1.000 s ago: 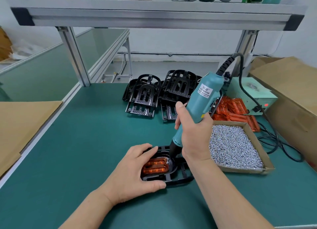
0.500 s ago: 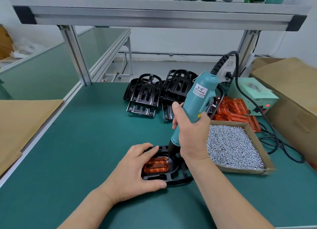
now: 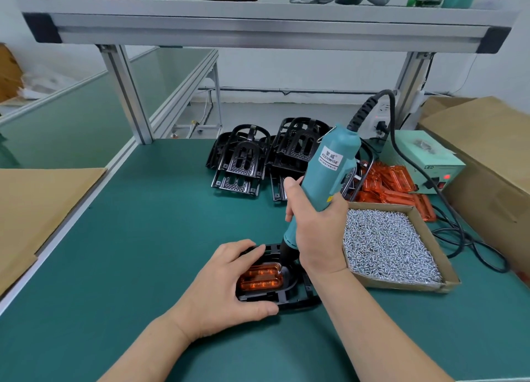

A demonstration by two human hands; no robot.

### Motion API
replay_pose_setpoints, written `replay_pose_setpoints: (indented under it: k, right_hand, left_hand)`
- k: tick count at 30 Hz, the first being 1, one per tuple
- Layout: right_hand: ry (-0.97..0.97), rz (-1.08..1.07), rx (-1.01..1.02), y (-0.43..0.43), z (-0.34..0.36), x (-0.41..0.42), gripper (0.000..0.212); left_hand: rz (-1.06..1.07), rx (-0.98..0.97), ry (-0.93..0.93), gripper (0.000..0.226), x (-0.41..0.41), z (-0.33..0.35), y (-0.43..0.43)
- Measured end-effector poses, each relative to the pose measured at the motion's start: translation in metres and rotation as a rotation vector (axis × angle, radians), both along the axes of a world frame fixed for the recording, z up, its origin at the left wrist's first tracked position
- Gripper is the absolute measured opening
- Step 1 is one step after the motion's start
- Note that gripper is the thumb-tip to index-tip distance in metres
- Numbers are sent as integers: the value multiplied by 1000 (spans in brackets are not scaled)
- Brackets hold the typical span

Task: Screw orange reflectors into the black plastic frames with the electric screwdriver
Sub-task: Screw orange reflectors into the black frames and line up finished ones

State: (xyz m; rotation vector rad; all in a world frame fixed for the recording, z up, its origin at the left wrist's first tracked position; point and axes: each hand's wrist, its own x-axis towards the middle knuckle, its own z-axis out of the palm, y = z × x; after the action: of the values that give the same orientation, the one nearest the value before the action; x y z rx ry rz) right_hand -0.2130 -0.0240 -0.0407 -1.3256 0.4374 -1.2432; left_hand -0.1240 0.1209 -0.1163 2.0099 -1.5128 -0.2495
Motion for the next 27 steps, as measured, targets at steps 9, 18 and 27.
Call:
replay_pose_setpoints:
  k: [9, 18, 27]
  right_hand:
    - [18, 59, 2, -4, -1, 1, 28]
    - [-13, 91, 98, -11, -3, -3, 17]
    - [-207, 65, 187, -44, 26, -24, 18]
  left_hand:
    - [5, -5, 4, 99, -1, 1, 0]
    - [9, 7, 15, 99, -1, 1, 0]
    - [-2, 27, 22, 100, -1, 1, 1]
